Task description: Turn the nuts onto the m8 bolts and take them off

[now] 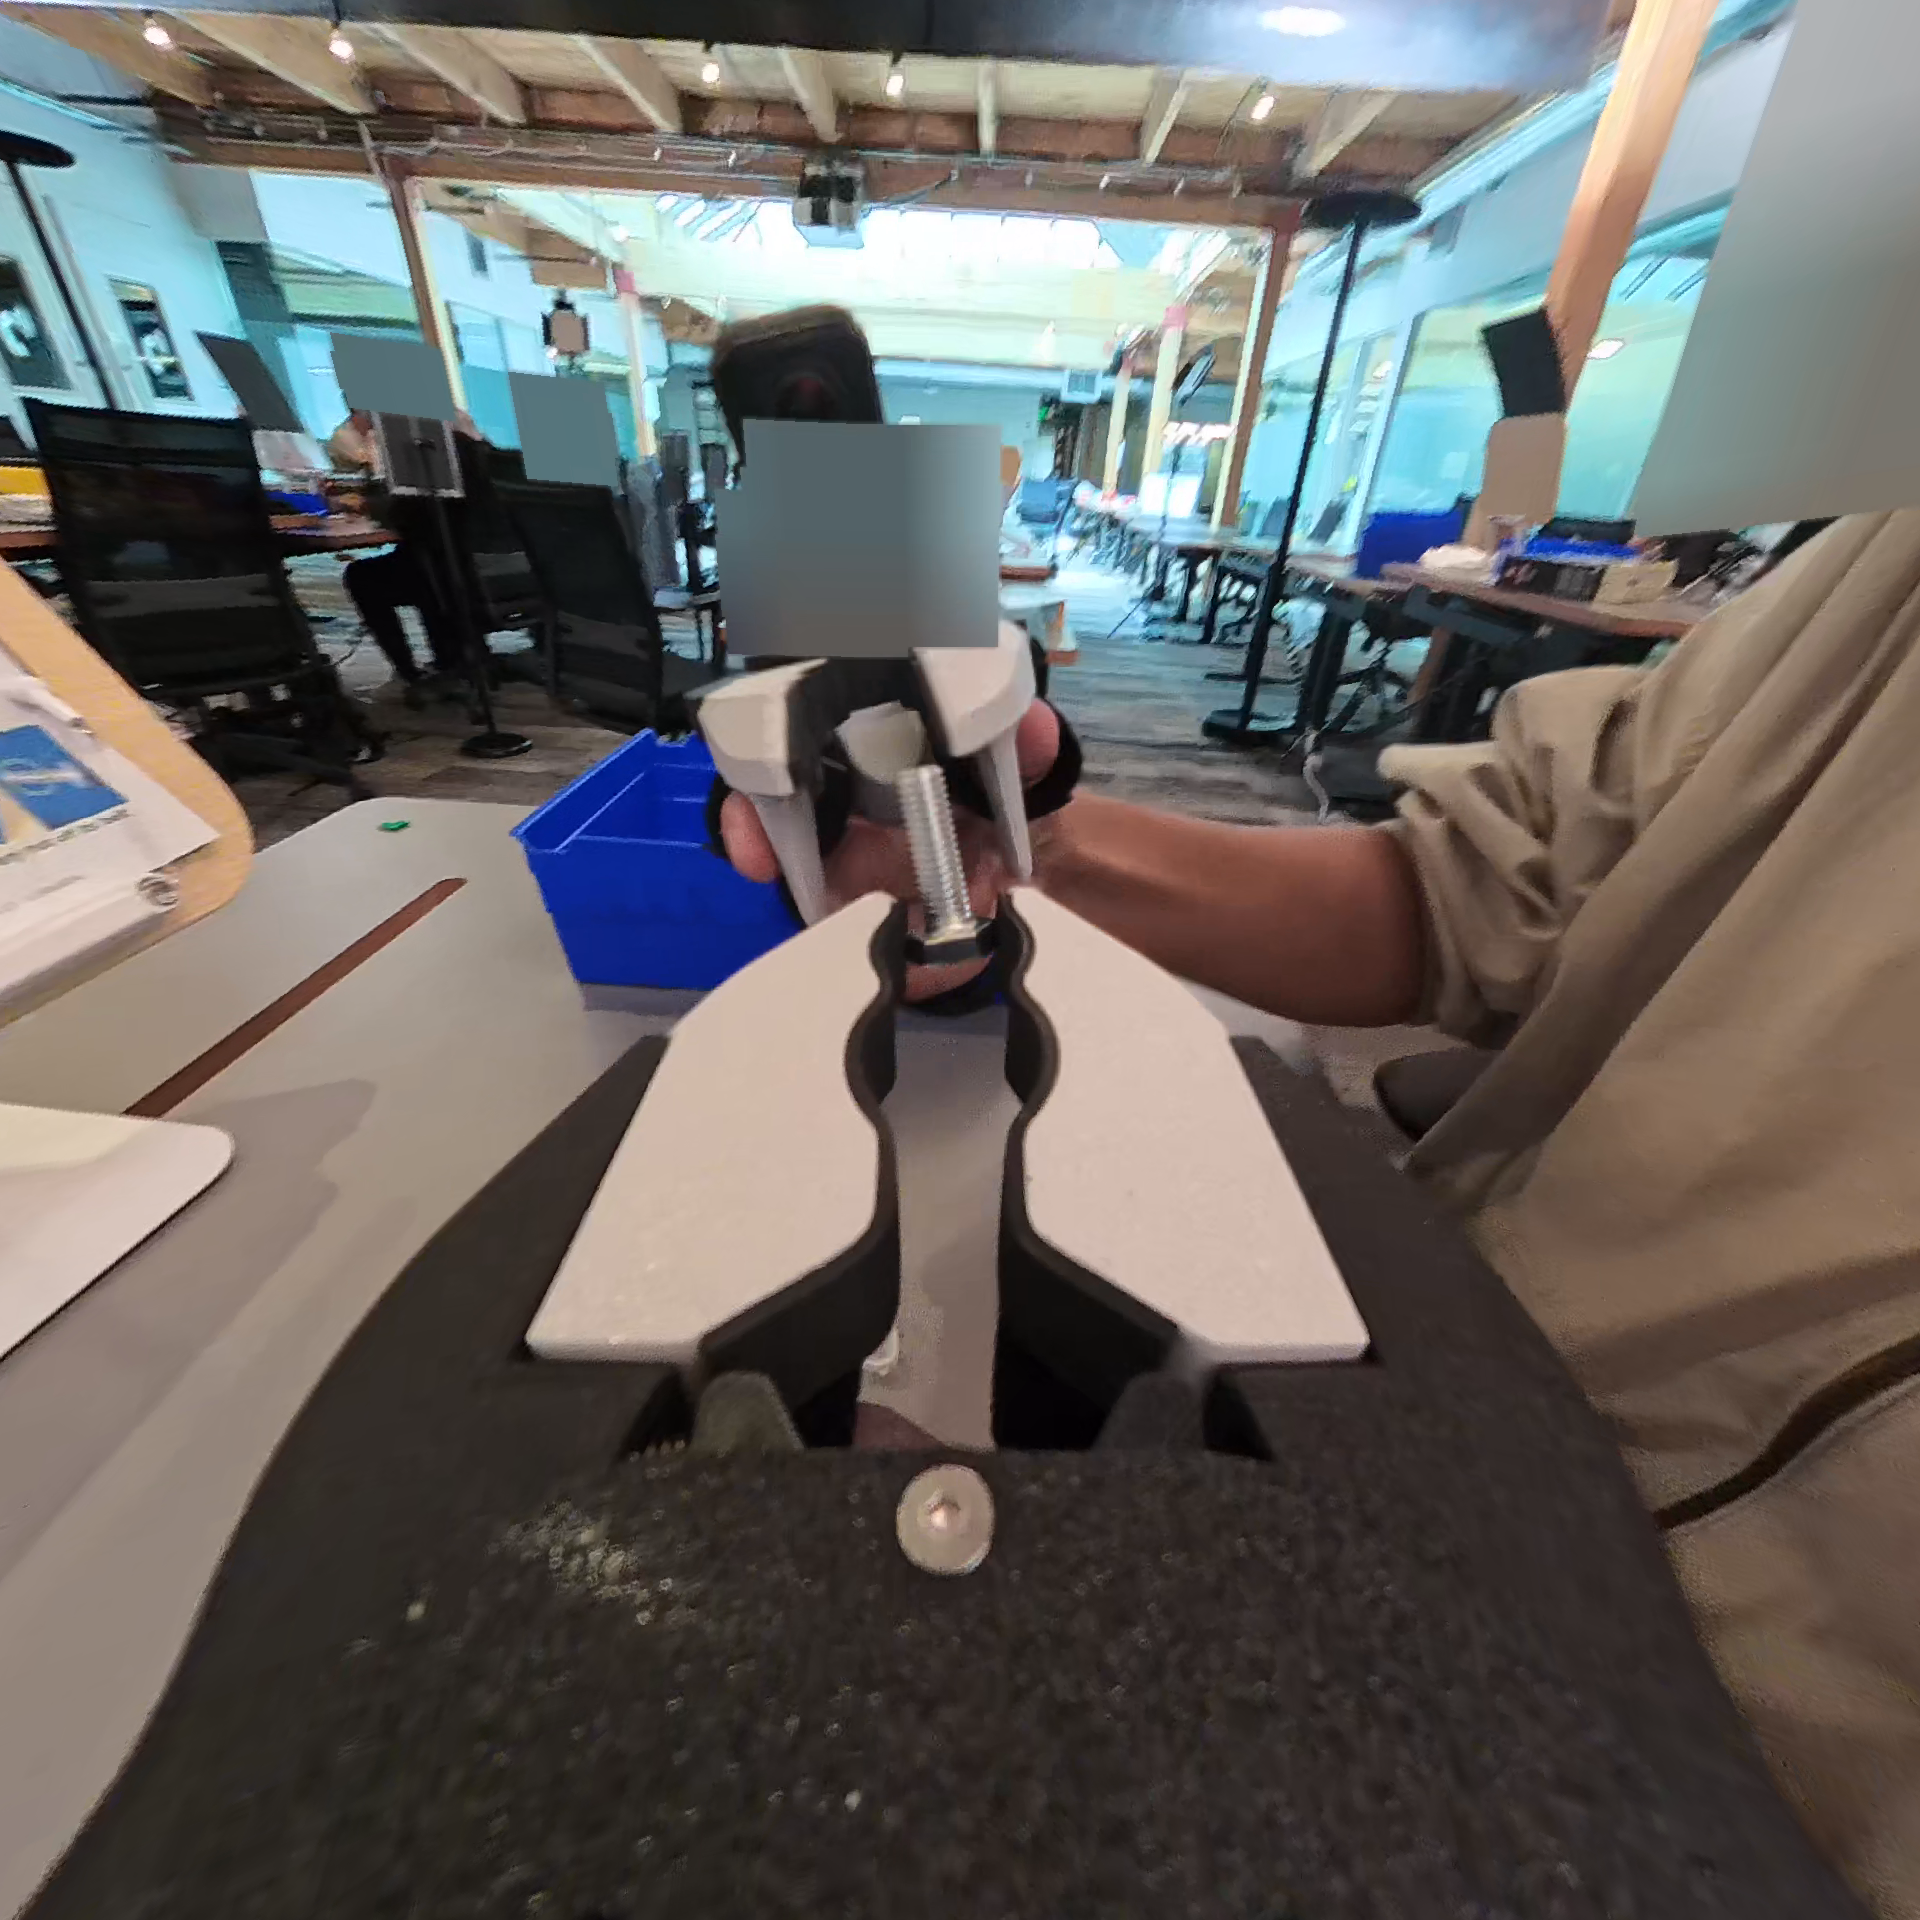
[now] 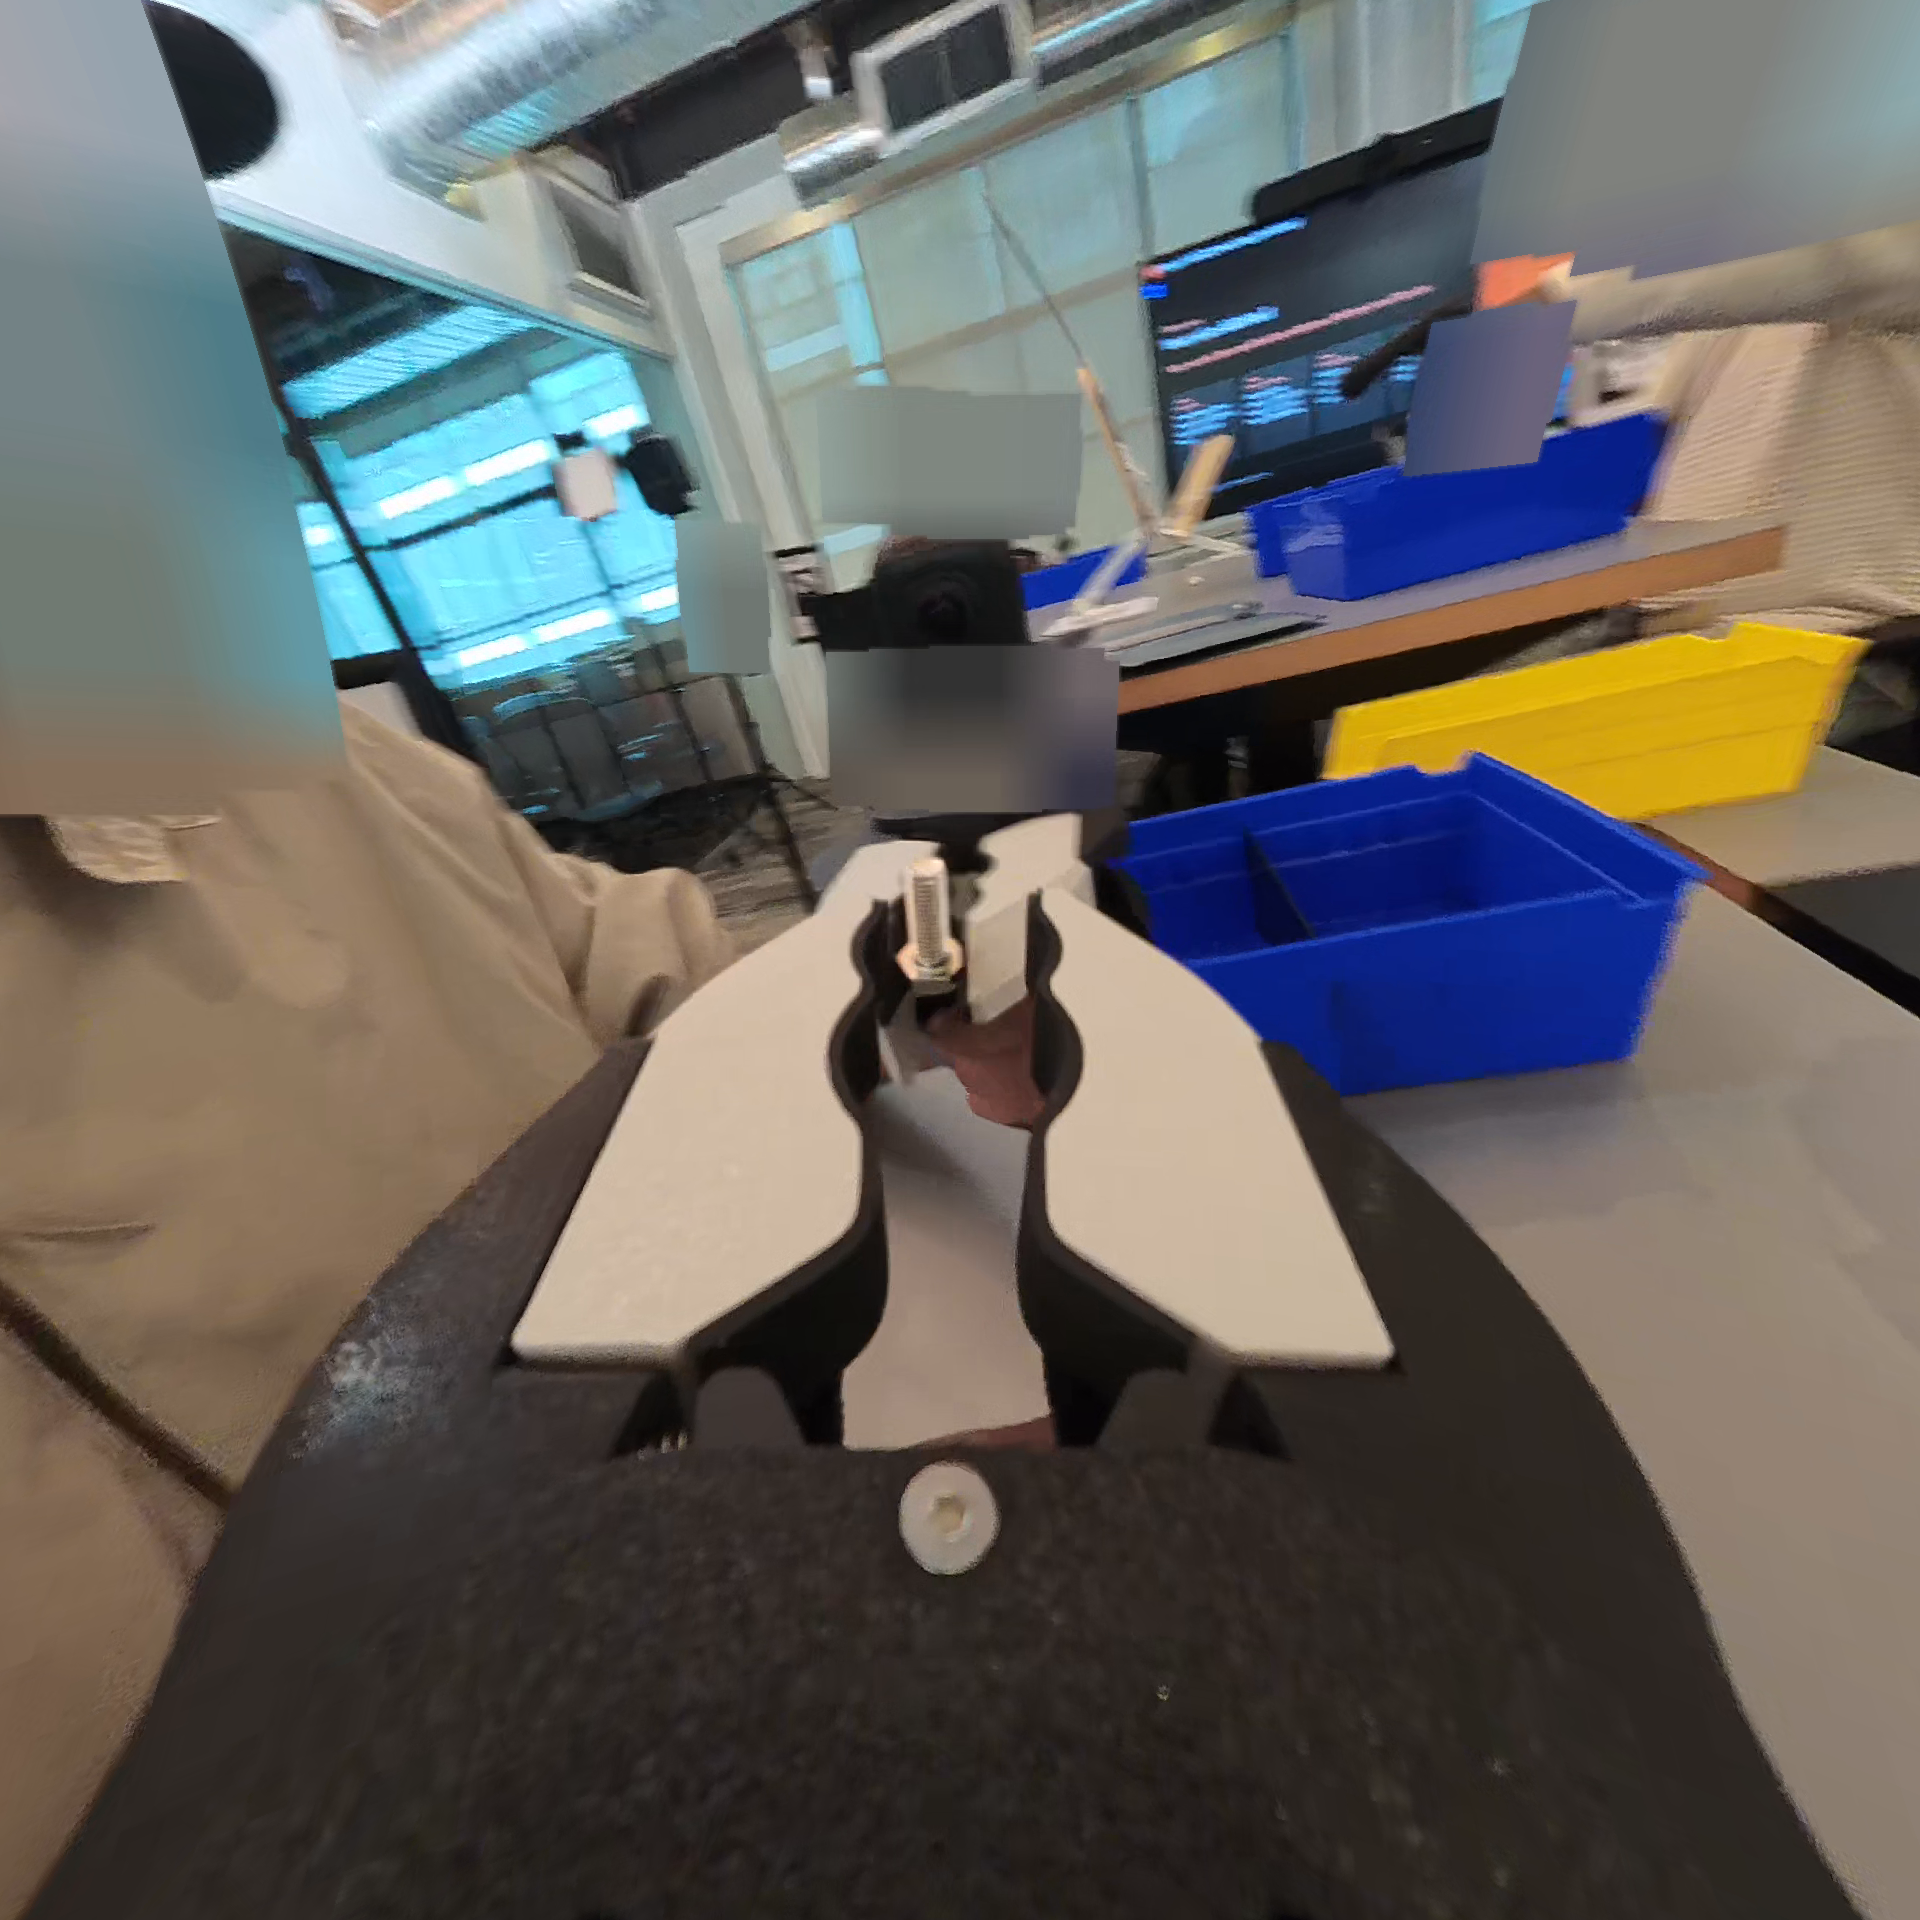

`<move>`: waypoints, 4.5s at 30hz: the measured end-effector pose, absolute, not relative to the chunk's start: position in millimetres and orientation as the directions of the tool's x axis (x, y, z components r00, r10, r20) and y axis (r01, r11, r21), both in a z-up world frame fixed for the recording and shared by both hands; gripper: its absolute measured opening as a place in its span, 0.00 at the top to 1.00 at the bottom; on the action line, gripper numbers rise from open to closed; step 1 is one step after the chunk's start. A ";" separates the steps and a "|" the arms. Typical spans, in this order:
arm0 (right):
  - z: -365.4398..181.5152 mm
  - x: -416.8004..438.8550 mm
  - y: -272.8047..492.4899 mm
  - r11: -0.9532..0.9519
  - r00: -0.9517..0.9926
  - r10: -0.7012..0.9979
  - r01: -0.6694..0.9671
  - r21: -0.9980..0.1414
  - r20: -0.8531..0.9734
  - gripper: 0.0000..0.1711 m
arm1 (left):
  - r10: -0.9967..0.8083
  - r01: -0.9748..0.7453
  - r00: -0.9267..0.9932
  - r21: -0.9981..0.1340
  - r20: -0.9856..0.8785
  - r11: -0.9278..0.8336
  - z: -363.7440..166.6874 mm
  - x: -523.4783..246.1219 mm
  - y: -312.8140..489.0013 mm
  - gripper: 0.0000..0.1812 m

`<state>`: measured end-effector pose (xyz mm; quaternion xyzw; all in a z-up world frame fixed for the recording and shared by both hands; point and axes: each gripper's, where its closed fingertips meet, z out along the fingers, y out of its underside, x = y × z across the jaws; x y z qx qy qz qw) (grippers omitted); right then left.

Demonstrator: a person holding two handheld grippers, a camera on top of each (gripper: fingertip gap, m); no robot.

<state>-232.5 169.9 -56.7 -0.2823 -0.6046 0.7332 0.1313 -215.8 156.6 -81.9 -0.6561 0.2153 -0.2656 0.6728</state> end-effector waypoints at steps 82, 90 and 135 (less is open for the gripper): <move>-189.9 -50.9 225.6 -0.135 0.494 0.866 0.384 -0.913 0.080 0.53 | 0.510 0.196 0.858 -0.957 0.062 -0.213 -180.6 -264.4 27.3 0.91; -210.5 -73.1 186.8 -0.150 0.363 0.931 0.463 -0.874 0.032 0.58 | 0.497 0.199 0.865 -0.954 0.063 -0.225 -184.8 -261.7 28.2 0.91; -152.7 -121.1 191.2 0.012 0.234 0.969 0.254 -0.967 0.073 0.92 | 0.375 0.127 0.926 -0.965 0.033 -0.228 -174.1 -277.2 51.2 0.91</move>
